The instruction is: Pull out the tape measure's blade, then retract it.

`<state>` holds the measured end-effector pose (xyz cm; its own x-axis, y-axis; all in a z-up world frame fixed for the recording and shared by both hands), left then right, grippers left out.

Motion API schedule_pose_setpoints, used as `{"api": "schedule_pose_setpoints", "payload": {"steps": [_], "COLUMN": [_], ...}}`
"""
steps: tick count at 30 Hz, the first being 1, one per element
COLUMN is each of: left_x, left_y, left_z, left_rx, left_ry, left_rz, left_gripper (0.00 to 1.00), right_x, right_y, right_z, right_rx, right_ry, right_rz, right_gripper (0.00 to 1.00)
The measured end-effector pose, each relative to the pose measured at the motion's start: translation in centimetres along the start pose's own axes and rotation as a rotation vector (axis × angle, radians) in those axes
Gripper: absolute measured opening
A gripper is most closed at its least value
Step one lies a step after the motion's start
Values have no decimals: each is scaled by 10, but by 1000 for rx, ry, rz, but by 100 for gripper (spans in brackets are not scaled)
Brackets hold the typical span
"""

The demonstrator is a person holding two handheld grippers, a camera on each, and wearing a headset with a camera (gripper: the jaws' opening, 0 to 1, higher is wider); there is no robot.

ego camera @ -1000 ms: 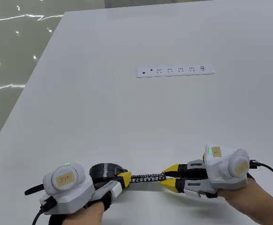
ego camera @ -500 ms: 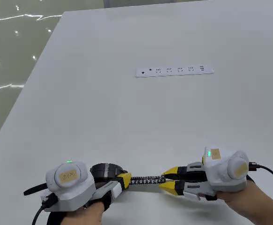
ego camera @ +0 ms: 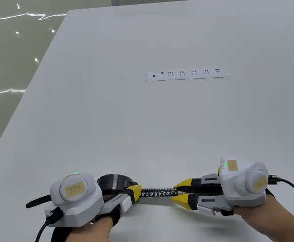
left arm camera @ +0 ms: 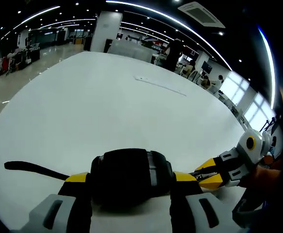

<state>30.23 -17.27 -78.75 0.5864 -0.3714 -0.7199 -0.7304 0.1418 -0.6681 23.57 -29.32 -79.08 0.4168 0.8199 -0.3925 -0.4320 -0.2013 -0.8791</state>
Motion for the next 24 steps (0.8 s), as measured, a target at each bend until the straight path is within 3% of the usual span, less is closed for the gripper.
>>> {"api": "schedule_pose_setpoints", "payload": {"steps": [15, 21, 22, 23, 24], "left_x": [0, 1, 2, 2, 2], "left_y": [-4, -5, -4, -4, -3], "left_z": [0, 0, -1, -1, -3], "left_rx": [10, 27, 38, 89, 73], "left_ry": [-35, -41, -49, -58, -55], "left_rz": [-51, -30, -20, -19, -17], "left_gripper": [64, 62, 62, 62, 61], "right_x": [1, 1, 1, 1, 2], "right_y": [2, 1, 1, 3, 5], "right_z": [-1, 0, 0, 0, 1], "right_rx": [2, -4, -7, -7, -5], "right_ry": [31, 36, 40, 39, 37], "right_rz": [-4, -6, -1, 7, 9], "right_gripper": [11, 11, 11, 11, 11]}}
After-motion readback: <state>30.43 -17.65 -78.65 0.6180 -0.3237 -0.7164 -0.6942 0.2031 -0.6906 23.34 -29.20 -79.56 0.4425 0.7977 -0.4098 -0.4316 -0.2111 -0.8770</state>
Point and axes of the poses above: the centre of the closed fingertips' face, and the gripper's own axes: x roughly forward along the fingers, z roughly to its left, y roughly out of its underside, the point moved 1 cm from there along -x, roughly backward along the fingers, and after that the axes turned 7 degrees about -y, right-handed, at the moved point
